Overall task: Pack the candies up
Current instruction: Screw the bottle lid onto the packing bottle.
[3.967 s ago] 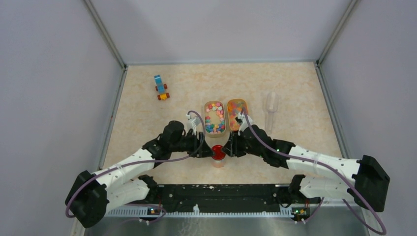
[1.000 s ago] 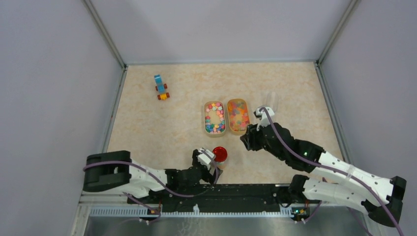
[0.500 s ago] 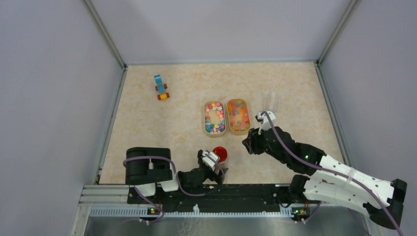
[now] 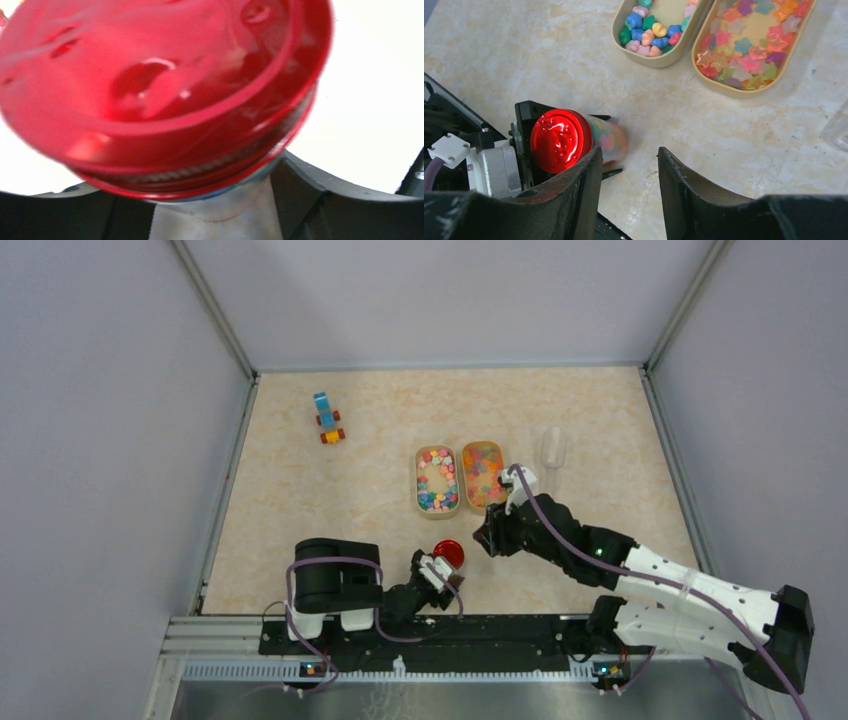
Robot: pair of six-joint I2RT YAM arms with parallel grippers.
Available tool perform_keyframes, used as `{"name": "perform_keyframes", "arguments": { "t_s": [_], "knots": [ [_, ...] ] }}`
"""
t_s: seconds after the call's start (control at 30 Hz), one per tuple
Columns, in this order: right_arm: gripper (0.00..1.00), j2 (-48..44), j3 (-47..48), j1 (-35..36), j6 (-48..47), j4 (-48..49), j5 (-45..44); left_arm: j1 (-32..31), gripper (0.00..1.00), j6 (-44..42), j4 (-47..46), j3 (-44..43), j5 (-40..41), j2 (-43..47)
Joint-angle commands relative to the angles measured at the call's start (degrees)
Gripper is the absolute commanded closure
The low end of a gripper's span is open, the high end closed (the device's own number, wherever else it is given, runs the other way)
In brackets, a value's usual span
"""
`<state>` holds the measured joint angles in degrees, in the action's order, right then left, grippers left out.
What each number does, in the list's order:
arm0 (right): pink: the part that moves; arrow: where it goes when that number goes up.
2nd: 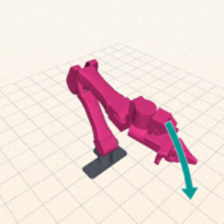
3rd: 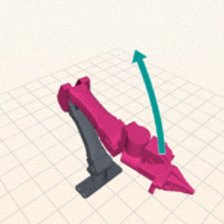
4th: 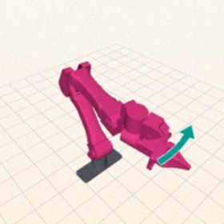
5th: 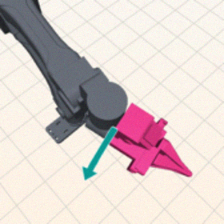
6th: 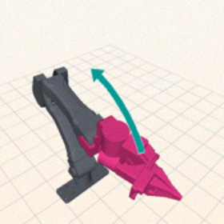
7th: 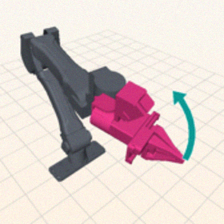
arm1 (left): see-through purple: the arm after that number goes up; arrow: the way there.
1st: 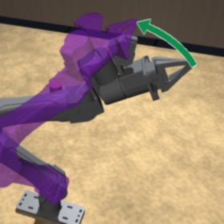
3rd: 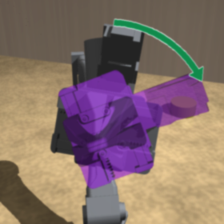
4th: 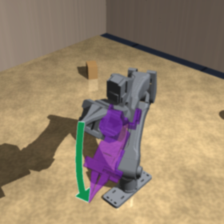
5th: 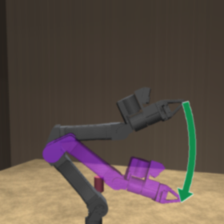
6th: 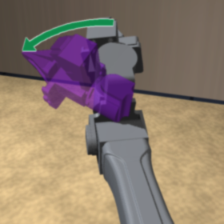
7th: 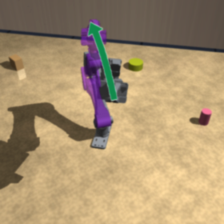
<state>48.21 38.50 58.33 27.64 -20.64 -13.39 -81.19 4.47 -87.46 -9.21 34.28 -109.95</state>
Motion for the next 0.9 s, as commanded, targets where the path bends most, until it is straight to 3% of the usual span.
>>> {"name": "perform_keyframes", "arguments": {
  "t_s": [0.0, 0.27, 0.87],
  "knots": [
    [0.56, 3.4, 2.4, -1.0, 0.0, 5.2, 6.2, -0.3, 0.29, -4.7, -15.2, 0.1, -2.6, -2.2],
    [0.59, 8.5, 3.5, -5.6, -0.1, 9.5, 19.2, -0.3, 0.44, -7.5, -15.3, 0.7, -8.6, -2.0],
    [0.63, 11.2, 1.8, -5.9, -2.4, 9.0, 23.3, 1.7, 0.46, -2.4, -15.3, 0.3, -16.0, -3.9]
  ]
}}
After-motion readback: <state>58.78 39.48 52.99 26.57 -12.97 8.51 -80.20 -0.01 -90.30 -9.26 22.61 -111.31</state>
